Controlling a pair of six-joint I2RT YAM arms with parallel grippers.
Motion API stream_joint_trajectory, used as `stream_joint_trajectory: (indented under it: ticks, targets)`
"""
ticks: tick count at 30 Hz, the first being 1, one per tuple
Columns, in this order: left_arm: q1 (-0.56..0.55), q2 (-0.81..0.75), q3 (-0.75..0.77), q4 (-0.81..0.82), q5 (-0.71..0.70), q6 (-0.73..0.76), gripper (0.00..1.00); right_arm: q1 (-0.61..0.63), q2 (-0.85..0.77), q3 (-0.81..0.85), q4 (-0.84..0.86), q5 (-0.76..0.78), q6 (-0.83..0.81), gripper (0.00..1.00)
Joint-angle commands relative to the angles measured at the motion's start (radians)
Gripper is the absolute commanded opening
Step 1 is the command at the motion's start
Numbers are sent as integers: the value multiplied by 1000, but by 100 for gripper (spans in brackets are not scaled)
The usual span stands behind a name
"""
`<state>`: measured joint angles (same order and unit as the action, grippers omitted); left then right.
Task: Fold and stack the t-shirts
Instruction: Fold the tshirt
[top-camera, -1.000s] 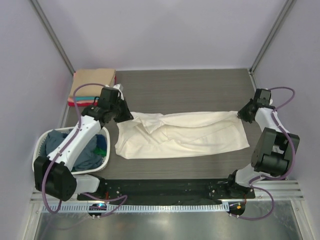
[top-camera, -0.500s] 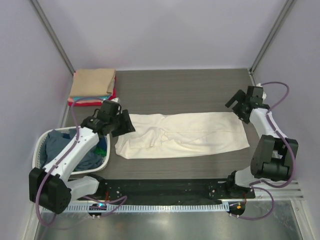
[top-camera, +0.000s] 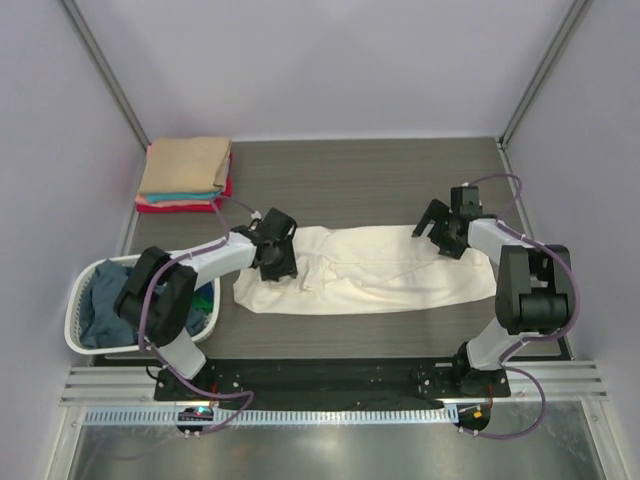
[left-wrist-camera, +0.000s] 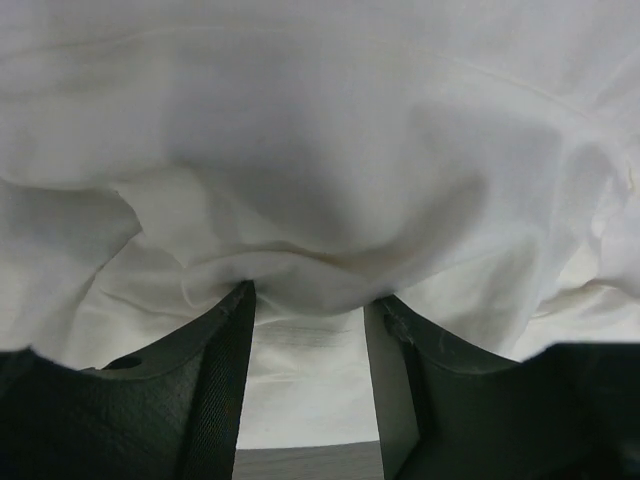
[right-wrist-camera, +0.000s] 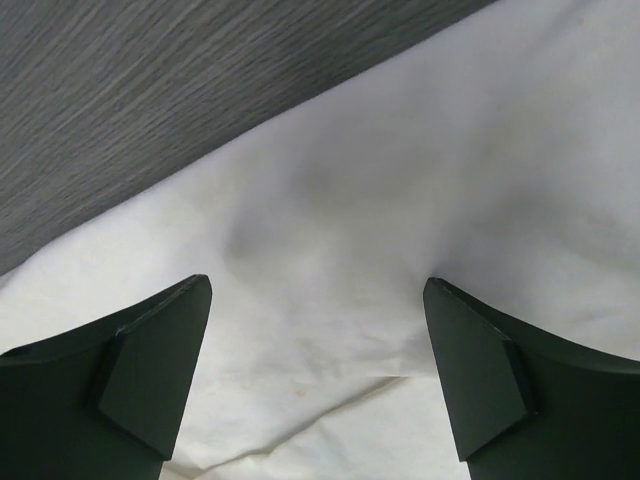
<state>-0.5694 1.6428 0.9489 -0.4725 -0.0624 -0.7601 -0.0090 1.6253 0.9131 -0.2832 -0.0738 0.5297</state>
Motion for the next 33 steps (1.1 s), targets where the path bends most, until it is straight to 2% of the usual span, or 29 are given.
stream_joint_trajectory:
  ticks: [1,3,6,9,10,12,13,14,15,16,19,21,23,26,28,29,32,33]
  targets:
    - [-9,106,40,126,-31,-44,48,9,28,-69,1,-36,50,93]
    - [-9,196,85,130,-57,-42,48,72,-1,-103,12,-93,102,93]
    - [-4,345,230,109,-54,-30,47,134,-73,-195,24,-130,165,93]
    - [3,504,427,81,-19,-21,46,275,-230,-318,39,-100,303,93]
    - [5,550,544,69,-1,-18,46,411,-273,-385,83,-78,437,93]
    - [5,665,678,20,16,1,46,577,-386,-419,136,-17,565,93]
    - [6,704,832,-4,27,11,46,674,-403,-421,189,43,670,93]
    - [6,744,919,-79,44,43,47,796,-397,-398,190,64,697,93]
    - [8,791,1012,-119,55,62,47,841,-383,-369,178,69,710,94]
    - [9,864,1197,-199,111,89,47,887,-351,-293,126,112,692,94]
    - [9,927,1451,-279,157,172,50,934,-334,-154,18,146,626,94]
    - [9,893,1473,-267,193,220,56,949,-337,-103,-11,154,564,94]
    - [13,803,1450,-252,171,245,61,949,-346,-25,-86,239,518,95]
    - [23,652,1333,-239,136,283,74,926,-346,82,-165,369,367,98]
    - [35,580,1274,-242,109,304,77,888,-328,145,-175,390,299,98]
    - [42,493,1243,-259,89,306,78,853,-317,167,-181,388,268,98]
    - [69,353,1072,-265,1,297,79,719,-242,236,-178,358,164,97]
    - [77,256,974,-264,-8,292,79,693,-211,262,-178,338,136,96]
